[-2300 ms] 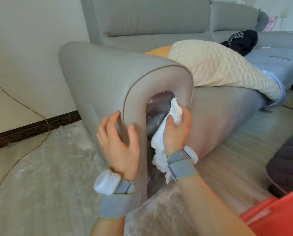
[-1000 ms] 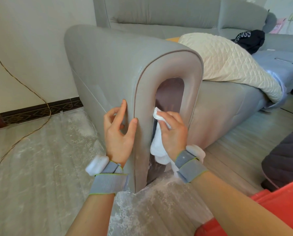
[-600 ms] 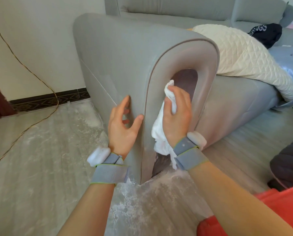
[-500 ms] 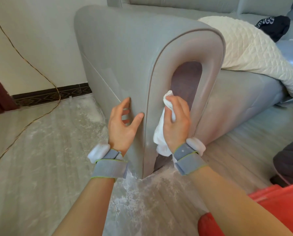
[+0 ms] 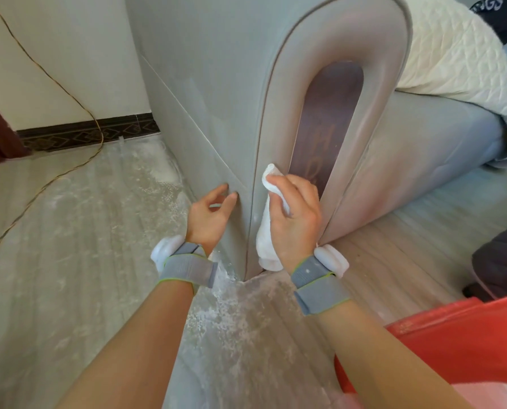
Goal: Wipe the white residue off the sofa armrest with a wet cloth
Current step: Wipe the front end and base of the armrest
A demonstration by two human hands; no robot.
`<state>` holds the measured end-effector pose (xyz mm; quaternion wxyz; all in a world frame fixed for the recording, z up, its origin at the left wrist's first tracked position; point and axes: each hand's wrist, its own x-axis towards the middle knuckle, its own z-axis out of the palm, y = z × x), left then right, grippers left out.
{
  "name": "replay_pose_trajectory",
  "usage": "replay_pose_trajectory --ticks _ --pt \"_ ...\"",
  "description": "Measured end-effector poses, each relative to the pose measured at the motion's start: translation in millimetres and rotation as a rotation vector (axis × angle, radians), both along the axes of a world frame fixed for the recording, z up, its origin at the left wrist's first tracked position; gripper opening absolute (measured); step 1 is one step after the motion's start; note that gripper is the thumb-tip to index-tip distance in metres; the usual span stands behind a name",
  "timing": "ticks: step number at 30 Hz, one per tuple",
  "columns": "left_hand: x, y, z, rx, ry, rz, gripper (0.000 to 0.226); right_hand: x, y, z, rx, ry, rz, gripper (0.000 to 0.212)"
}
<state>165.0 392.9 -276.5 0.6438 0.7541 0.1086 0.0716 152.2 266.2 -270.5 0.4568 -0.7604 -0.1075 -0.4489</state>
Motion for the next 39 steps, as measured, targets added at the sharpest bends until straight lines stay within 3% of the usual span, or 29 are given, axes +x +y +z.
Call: replay_pose_trajectory --ticks 4,9,13,17,23,26,29,33,36,39 --pt "-1 3 -15 -0.039 0.075 -0.035 0.038 2 12 -28 -0.178 -0.032 -0.069 0.030" --pt "2 5 -26 -0.088 0.088 -0.034 0.036 -8 7 -103 -0.314 0.104 -0.014 0.028" --pt "5 1 -28 -0.135 0.073 -0.022 0.037 -12 5 -135 -0.288 0.230 0.040 0.026" --pt "8 -1 -31 -0.142 0.074 0.016 0.036 -16 1 -124 -0.183 0.289 0.082 0.026" --pt "12 -4 -47 -0.167 0.131 0.064 0.023 -9 -3 -92 -0.079 0.172 0.010 0.025" --pt "14 -6 -52 -0.199 0.155 0.074 0.027 -8 4 -102 -0.154 0.158 0.035 0.021" --pt "14 -7 -55 -0.194 0.146 0.074 0.004 -12 4 -138 -0.210 0.305 0.051 0.018" --pt "14 -5 -72 -0.098 0.275 0.056 0.016 -14 -1 -128 0.176 0.606 0.204 0.025" --pt "5 -8 -87 0.070 0.502 -0.168 0.017 -11 -3 -104 0.446 0.720 0.257 0.035" --pt "-10 -16 -100 -0.057 0.639 -0.377 0.036 -5 -10 -89 0.618 0.766 0.295 0.035"
